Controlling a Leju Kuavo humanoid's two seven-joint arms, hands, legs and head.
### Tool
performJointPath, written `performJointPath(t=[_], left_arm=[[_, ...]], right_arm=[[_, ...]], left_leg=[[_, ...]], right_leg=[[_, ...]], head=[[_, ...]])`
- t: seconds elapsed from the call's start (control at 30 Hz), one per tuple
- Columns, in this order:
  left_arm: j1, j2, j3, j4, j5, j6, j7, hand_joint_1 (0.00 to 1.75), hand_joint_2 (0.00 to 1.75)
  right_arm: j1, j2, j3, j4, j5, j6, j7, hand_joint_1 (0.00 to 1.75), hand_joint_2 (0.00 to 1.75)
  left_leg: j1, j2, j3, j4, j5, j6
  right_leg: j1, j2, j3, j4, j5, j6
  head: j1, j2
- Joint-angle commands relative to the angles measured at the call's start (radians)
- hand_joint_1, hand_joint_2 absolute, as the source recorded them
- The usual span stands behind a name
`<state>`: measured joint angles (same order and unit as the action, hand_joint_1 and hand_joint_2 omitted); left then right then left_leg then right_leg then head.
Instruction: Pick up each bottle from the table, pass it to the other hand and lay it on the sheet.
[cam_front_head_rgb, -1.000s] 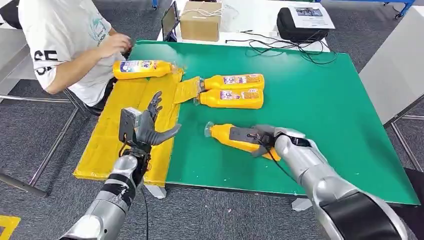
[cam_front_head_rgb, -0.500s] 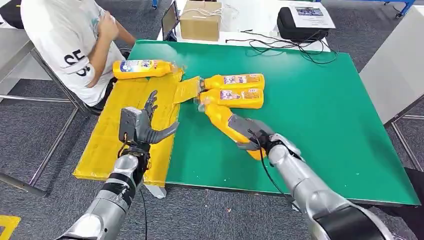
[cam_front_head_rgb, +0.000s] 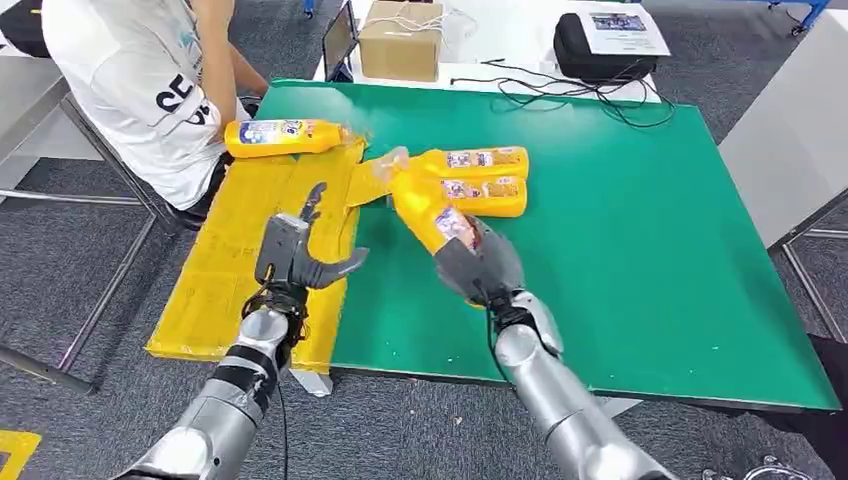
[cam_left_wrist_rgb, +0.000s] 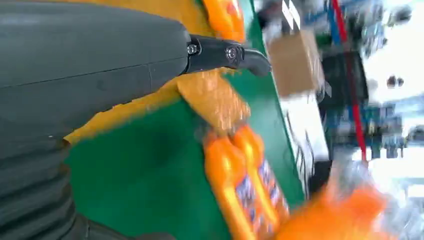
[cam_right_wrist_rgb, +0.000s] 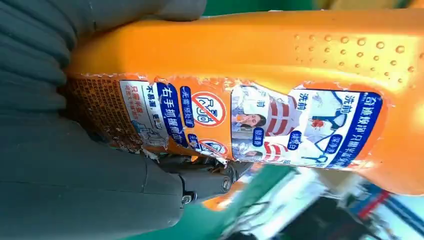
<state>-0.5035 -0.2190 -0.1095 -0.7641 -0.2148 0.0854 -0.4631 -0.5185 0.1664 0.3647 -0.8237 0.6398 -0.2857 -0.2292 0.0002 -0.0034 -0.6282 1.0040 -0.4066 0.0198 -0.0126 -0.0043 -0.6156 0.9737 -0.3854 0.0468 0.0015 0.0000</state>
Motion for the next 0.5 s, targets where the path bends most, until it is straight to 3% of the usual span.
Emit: performJointPath(t=[0.03,0.3,0.5], left_arm=[[-0.065,-0.005,-0.027,0.082,0.023,-0.041,0.015,0.0,1.75],[-0.082,-0.014,-0.01,0.118,0.331,-0.438,0.103,0.0,1.75],[-0.08,-0.001,-0.082,0.088,0.472,-0.527,0.145,0.0,1.75]], right_arm=[[-0.007,0.027,0.017,-0.044,0.004,-0.016,-0.012,1.75,1.75],[-0.03,0.06,0.085,0.012,0.032,-0.037,-0.073,1.75,1.75],[-0.017,0.058,0.126,0.032,0.065,-0.053,-0.102,1.75,1.75]], left_leg=[[0.0,0.0,0.001,0.0,-0.001,-0.001],[0.001,0.001,0.002,0.0,-0.001,-0.001],[0.001,0.001,0.005,0.001,-0.003,-0.001]], right_leg=[[0.0,0.0,0.002,0.0,-0.001,-0.001],[0.001,0.001,0.002,0.0,-0.001,-0.001],[0.001,0.001,0.005,0.001,-0.003,-0.002]], head=[[0.0,0.0],[0.0,0.0],[0.0,0.0]])
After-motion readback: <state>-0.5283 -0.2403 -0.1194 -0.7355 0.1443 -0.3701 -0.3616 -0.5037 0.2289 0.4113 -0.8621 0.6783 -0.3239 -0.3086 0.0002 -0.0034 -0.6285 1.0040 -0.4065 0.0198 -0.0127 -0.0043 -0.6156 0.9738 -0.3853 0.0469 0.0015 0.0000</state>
